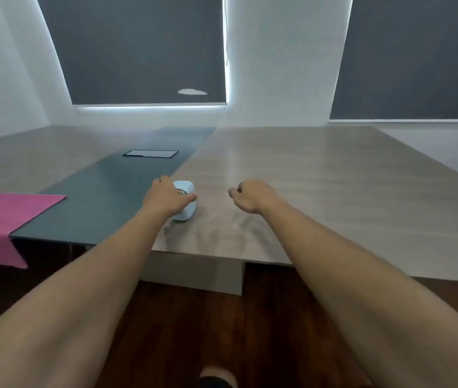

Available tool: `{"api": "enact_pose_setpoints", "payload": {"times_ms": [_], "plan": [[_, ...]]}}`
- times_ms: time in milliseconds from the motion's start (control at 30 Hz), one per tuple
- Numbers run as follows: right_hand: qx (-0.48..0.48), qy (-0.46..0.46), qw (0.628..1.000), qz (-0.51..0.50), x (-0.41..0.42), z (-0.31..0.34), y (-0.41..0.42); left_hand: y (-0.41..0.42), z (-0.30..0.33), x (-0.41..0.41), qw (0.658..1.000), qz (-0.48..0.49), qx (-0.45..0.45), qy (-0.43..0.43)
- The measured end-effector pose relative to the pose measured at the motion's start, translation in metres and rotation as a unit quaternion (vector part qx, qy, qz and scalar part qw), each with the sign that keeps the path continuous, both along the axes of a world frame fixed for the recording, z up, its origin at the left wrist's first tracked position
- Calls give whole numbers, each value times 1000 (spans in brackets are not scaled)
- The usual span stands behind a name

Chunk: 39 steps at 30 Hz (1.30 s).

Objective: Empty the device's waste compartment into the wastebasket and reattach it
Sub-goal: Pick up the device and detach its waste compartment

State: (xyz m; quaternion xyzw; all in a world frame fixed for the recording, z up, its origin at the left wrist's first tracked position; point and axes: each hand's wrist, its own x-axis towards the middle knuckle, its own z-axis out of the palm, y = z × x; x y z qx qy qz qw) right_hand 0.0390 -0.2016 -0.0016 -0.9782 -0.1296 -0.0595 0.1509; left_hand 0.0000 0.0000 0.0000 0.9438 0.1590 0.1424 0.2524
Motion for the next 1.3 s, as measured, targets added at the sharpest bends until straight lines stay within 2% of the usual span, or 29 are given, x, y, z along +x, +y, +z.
{"api": "enact_pose_setpoints", "payload": {"times_ms": [133, 300, 367, 500, 567, 667, 733, 933, 1300], "plan": [[3, 9, 1000, -14, 11, -13, 7, 5, -17, 14, 996, 45, -78, -26], [30, 16, 999, -4, 23, -21, 12, 6, -25, 25, 989, 74, -123, -42], [54, 26, 998, 8, 22, -22, 13, 9, -26, 28, 980, 83, -175, -45], [128, 57, 990, 28, 16, -17, 15, 15, -27, 25, 914, 37, -400, -53], [197, 107, 974, 35, 12, -10, 15, 12, -27, 20, 887, 0, -460, -45], [275, 241, 930, 38, 3, 0, 13, 3, -20, 8, 853, -42, -518, -44], [309, 298, 902, 49, -2, 3, 11, -3, -17, 3, 838, -64, -541, -37], [381, 326, 861, 85, -10, 6, 0, -17, -7, -8, 829, -122, -546, -20], [442, 312, 831, 131, -23, 5, -18, -23, 9, -13, 849, -160, -503, -7]]}}
